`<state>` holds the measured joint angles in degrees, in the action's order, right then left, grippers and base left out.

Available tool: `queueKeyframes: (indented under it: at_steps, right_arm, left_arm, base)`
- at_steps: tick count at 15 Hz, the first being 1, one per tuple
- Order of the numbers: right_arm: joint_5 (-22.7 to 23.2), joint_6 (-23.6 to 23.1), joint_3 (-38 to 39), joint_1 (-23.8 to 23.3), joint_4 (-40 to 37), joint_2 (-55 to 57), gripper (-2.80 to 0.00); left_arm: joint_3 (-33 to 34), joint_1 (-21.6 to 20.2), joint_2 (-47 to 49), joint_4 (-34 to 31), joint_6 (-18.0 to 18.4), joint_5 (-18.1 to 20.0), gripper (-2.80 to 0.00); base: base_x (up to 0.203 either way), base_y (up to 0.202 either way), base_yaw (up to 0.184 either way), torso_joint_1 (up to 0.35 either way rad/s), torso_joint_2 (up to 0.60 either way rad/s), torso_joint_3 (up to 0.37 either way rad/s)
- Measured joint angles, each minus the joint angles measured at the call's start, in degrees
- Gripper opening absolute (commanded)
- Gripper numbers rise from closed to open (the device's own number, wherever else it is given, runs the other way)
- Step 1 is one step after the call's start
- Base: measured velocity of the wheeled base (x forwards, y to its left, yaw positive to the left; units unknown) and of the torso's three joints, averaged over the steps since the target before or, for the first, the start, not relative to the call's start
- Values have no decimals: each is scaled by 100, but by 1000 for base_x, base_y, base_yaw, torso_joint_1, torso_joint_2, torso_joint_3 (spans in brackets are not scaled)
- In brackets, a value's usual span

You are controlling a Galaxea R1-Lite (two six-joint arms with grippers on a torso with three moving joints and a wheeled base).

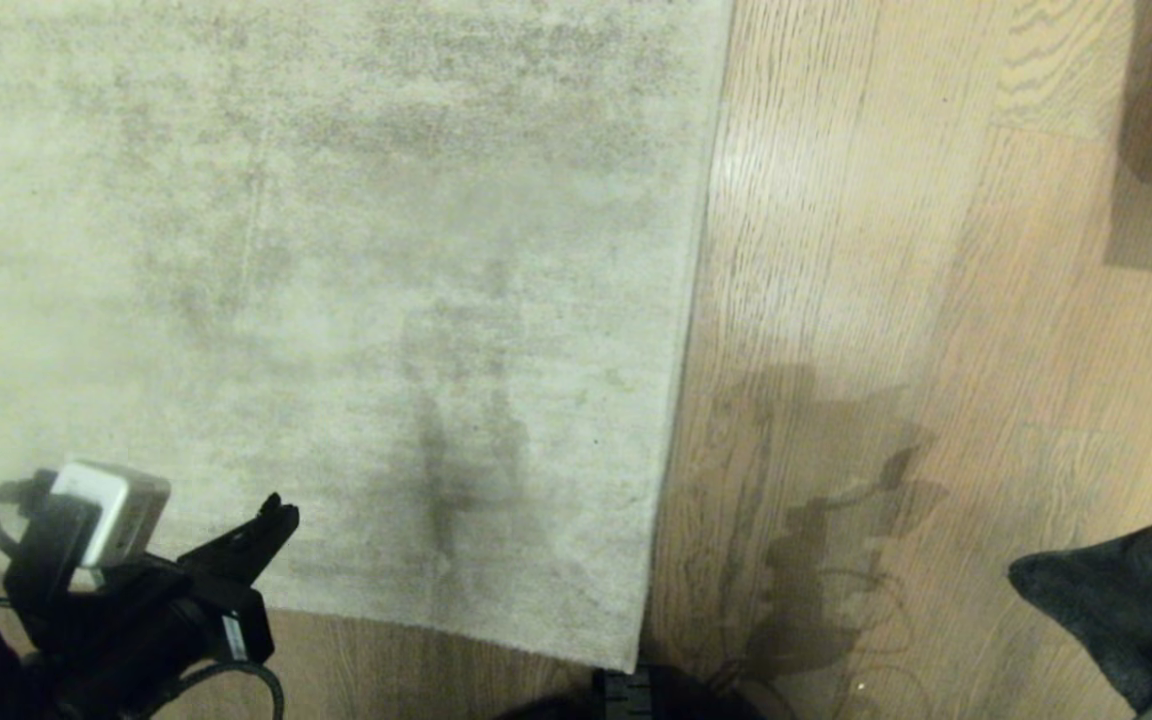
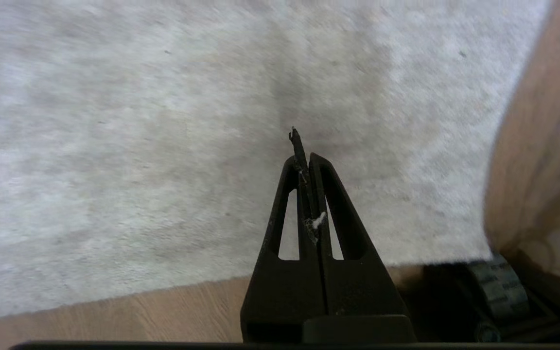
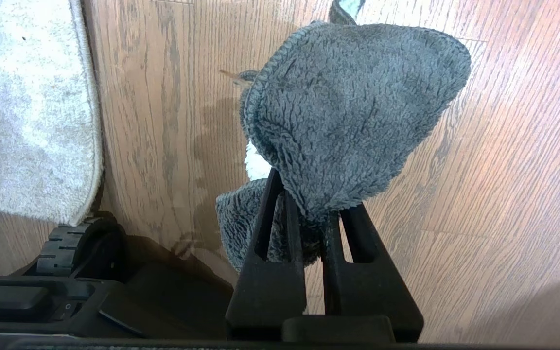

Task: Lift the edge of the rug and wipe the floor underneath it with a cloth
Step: Put down the rag

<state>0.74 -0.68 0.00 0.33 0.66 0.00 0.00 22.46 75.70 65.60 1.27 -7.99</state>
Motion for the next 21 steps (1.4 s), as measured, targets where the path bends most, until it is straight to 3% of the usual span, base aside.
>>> queueKeyframes:
  at_steps: [3, 6, 11, 15, 18, 21]
  right_arm:
    - [2, 2, 0, 0, 1, 0, -280]
    - [2, 2, 0, 0, 0, 0, -280]
    - [2, 0, 0, 0, 2, 0, -280]
    - [2, 2, 0, 0, 2, 0, -280]
    - [0, 0, 0, 0, 2, 0, -280]
    - [1, 1, 0, 0, 2, 0, -280]
  left_arm:
    - [0, -604, -376, -135, 2, 32, -280]
    - [0, -1146, -1171, -988, 0, 198, -280]
    - [-7, -1610, -3437, -3590, 0, 592, -280]
    - [-2, -2273, -4974, -5429, 15, 1151, -280]
    - [-2, -2396, -5859, -6344, 20, 936, -280]
    - [-18, -2286, -6580, -6654, 17, 884, -280]
  base:
    - [0, 0, 0, 0, 0, 0]
    - [0, 0, 0, 0, 0, 0]
    - [0, 0, 0, 0, 0, 0]
    - [0, 0, 0, 0, 0, 0]
    - [0, 0, 0, 0, 0, 0]
    - [0, 0, 0, 0, 0, 0]
